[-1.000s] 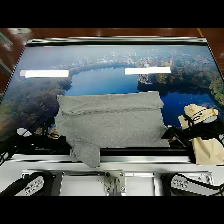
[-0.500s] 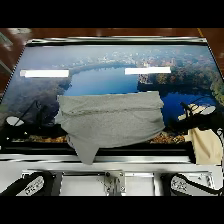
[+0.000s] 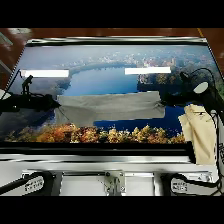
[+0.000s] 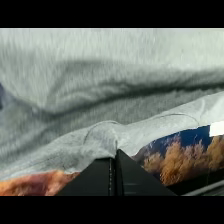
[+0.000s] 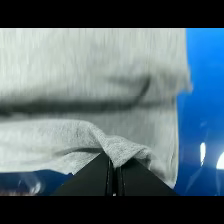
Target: Fold the shirts.
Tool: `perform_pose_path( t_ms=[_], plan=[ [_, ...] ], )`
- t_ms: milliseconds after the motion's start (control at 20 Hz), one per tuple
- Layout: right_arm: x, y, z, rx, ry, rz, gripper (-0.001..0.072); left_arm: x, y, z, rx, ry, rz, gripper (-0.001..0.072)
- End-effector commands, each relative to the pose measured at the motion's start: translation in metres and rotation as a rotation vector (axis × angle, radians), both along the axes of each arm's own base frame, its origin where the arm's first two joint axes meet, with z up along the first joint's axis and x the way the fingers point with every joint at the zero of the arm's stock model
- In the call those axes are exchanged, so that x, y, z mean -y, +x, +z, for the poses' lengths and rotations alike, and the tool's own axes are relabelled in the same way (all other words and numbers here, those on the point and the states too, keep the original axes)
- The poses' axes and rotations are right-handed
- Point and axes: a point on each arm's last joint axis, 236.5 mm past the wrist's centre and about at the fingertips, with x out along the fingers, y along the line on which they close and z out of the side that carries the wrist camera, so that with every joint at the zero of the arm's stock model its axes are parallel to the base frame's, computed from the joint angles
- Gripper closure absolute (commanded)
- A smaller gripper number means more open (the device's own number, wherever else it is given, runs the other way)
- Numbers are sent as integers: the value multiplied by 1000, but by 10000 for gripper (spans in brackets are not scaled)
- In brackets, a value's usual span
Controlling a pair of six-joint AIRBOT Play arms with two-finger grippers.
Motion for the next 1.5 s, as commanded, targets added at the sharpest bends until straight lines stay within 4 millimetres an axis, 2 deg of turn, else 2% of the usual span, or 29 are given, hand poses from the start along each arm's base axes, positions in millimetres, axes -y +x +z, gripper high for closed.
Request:
perform_pose_path(
  t_ms=[0, 200, 300, 400, 450, 500, 550, 600, 650, 800, 850, 900, 1000, 1150, 1350, 1400, 1450],
  plan=[
    [5, 47, -3, 59, -30, -40, 649, -10, 41, -9, -13, -7, 21, 668],
    [7, 77, -23, 79, -11, -78, 648, -17, 73, -31, -41, -14, 26, 668],
    [6, 83, -38, 67, 8, -98, 648, -17, 74, -54, -110, -37, 52, 668],
    [2, 82, -52, 40, 32, -109, 639, -13, 66, -74, -187, -62, 50, 668],
    [0, 81, -57, 30, 44, -114, 593, -12, 63, -80, -207, -67, 45, 662],
    [-1, 81, -58, 27, 51, -117, 382, -11, 62, -82, -216, -71, 41, 578],
    [-1, 81, -57, 27, 54, -117, 169, -11, 62, -82, -214, -71, 41, 434],
    [-1, 81, -54, 30, 55, -116, 127, -10, 60, -79, -217, -73, 34, 334],
    [2, 80, -49, 38, 43, -108, 126, -11, 57, -76, -221, -77, 29, 315],
    [32, 76, -34, 45, 12, -146, 125, -16, 50, -66, -233, -91, 23, 315],
    [38, 71, -34, 22, 49, -178, 102, -16, 47, -63, -236, -95, 14, 316],
    [41, 67, -36, -7, 91, -201, 45, -14, 45, -59, -236, -96, 5, 316],
    [37, 54, -48, -82, 165, -215, 45, -9, 42, -52, -227, -95, -11, 317],
    [14, 36, -75, -198, 234, -166, 44, -2, 42, -41, -200, -86, -33, 317],
    [-21, 43, -92, -226, 354, -176, 47, 22, 45, -15, -141, -129, -65, 317],
    [-26, 44, -94, -228, 363, -173, 85, 30, 46, -8, -124, -149, -76, 318],
    [-26, 47, -94, -213, 355, -172, 316, 38, 47, 0, -101, -170, -93, 318]
  ],
)
